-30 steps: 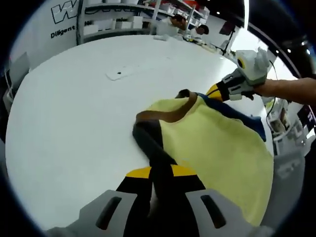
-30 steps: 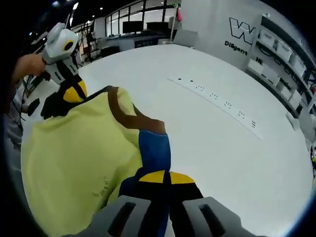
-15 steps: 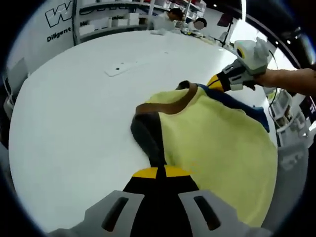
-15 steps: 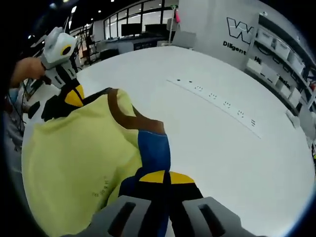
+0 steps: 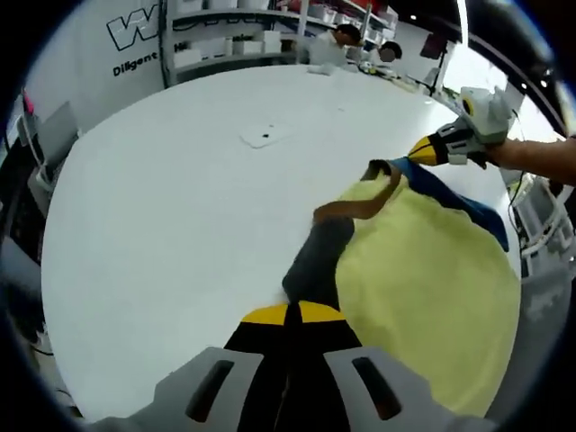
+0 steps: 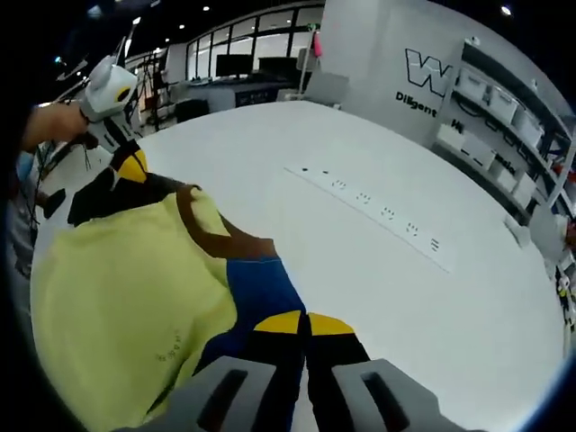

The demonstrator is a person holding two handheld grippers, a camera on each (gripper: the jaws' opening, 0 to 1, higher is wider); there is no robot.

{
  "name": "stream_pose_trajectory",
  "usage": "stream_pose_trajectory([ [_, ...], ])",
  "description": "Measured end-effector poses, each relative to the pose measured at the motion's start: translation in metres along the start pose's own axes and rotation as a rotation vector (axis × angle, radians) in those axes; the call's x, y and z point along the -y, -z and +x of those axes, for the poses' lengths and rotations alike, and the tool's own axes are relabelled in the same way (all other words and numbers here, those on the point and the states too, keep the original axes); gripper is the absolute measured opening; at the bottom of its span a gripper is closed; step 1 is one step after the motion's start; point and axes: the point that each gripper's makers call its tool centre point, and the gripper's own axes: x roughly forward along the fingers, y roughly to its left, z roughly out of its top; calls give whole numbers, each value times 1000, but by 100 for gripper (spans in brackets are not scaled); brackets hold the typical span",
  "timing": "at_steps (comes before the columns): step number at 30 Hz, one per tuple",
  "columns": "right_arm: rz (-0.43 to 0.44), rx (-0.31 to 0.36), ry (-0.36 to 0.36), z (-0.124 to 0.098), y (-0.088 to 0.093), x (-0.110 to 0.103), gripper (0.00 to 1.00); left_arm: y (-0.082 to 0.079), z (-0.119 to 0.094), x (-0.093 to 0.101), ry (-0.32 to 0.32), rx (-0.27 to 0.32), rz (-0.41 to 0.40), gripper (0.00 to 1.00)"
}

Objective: Fold the garment on the visible template until the final outline fits inside the template.

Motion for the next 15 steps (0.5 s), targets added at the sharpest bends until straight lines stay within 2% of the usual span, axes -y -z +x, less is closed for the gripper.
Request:
stream_pose_trajectory([
  [7,-26,42,28,1,-8,4,0,-16,-2,-11,-40,43,57,5],
  [10,-33,77,62,1,-14,9,0,-21,-2,-15,-60,65,68,5],
  [15,-7,67,85,6,-10,11,0,-10,5,-16,-76,34,86,6],
])
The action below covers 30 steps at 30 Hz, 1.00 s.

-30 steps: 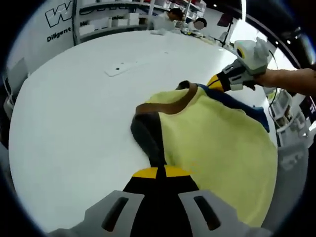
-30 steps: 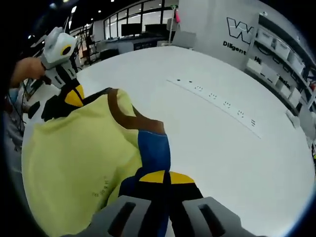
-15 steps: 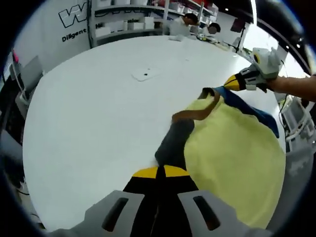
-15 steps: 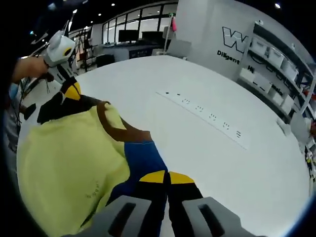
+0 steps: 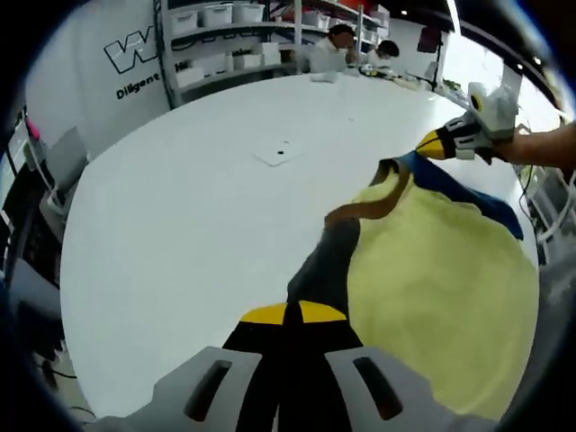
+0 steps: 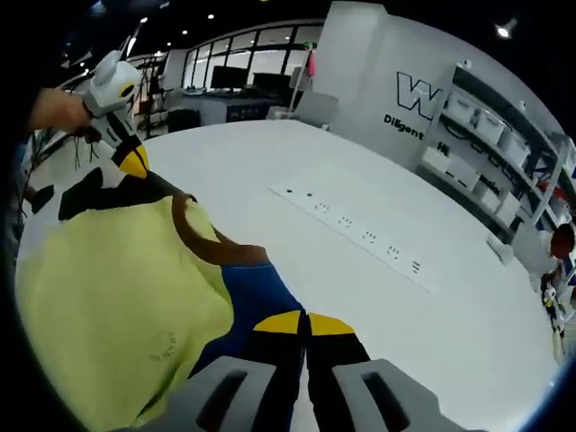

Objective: Fold the garment on the visible template until the final outline fits inside the template.

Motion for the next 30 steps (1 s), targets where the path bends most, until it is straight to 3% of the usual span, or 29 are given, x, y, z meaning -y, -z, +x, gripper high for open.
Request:
stream_pose_trajectory([
  [11,48,-2,-10,-12,6,-2,4,15,-21,-2,-11,23,-54,14],
  [20,57,19,-47,-45,9,-23,9,21,-45,24,13,52,-40,21],
  [30,73,-6,-86,-83,35,-50,11,39,-69,62,51,62,-29,27],
])
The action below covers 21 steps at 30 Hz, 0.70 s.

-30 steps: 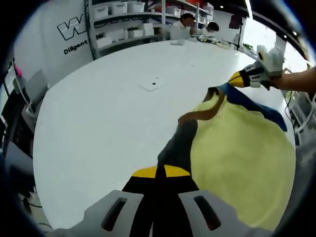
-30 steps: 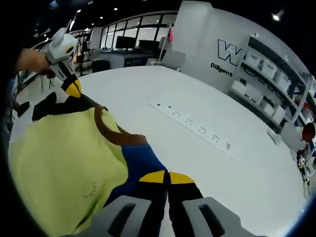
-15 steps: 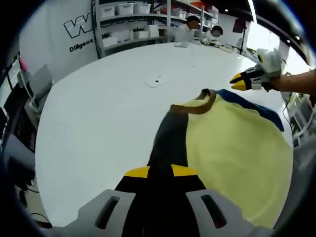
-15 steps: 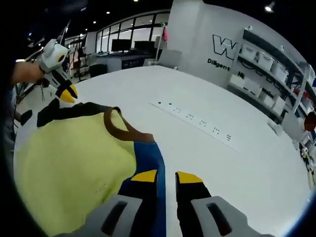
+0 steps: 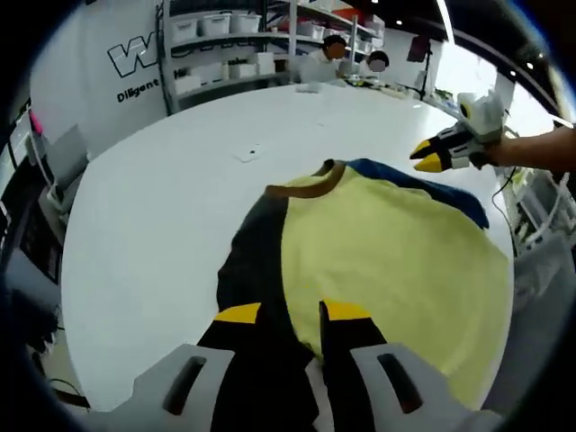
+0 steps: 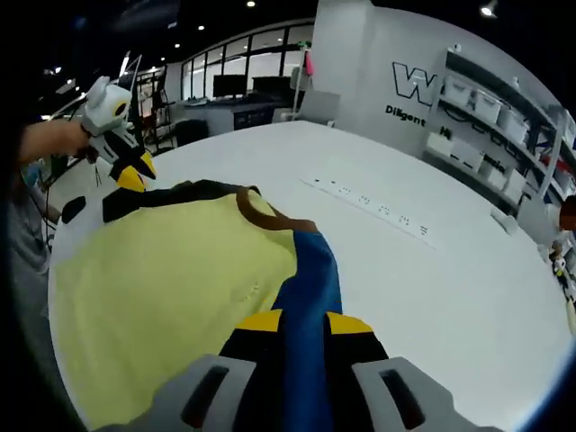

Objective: Fold the garment on the visible template until the final outline fits inside the template.

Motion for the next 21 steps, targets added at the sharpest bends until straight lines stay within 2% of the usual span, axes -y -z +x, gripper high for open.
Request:
stream_pose_trajectory([
  [13,16,-58,-32,-13,28,-18,10,22,-18,38,33,12,24,33],
  [16,11,-72,-51,-11,34,-22,9,24,-23,51,44,26,45,34],
  [21,-39,-112,-41,-6,46,-19,13,43,-24,78,82,-1,124,37],
])
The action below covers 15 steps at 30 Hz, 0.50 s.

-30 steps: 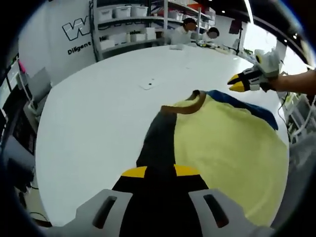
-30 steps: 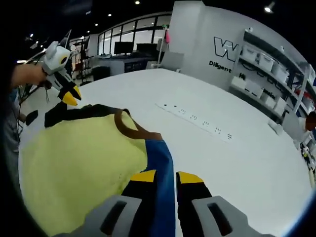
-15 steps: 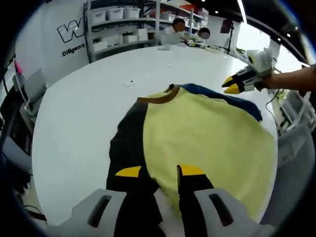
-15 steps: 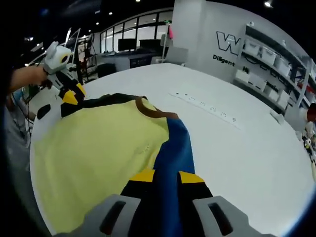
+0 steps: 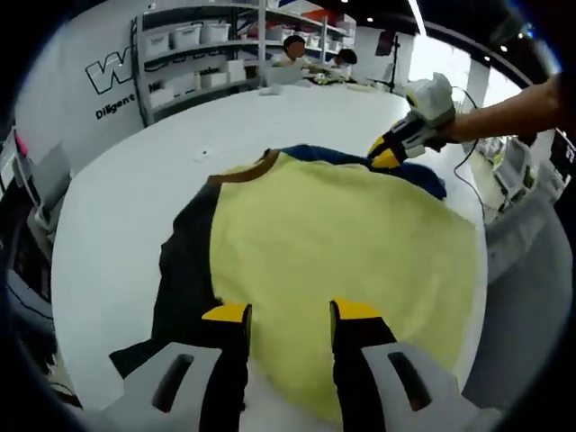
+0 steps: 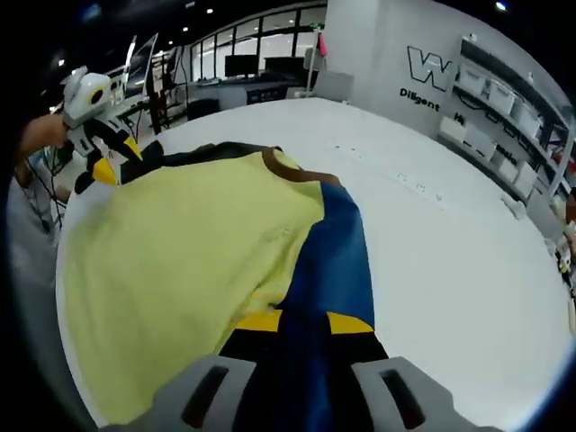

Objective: Fold the garment on the visible template until the final outline fits inside the template.

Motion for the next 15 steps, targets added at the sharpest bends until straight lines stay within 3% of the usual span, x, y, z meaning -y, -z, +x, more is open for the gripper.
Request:
stream_pose_trajectory([
  [5,-15,-22,-7,6,5,1,14,14,4,17,15,-10,-11,39],
  [15,-77,-9,3,25,-4,6,16,36,10,21,-10,-38,-43,42],
])
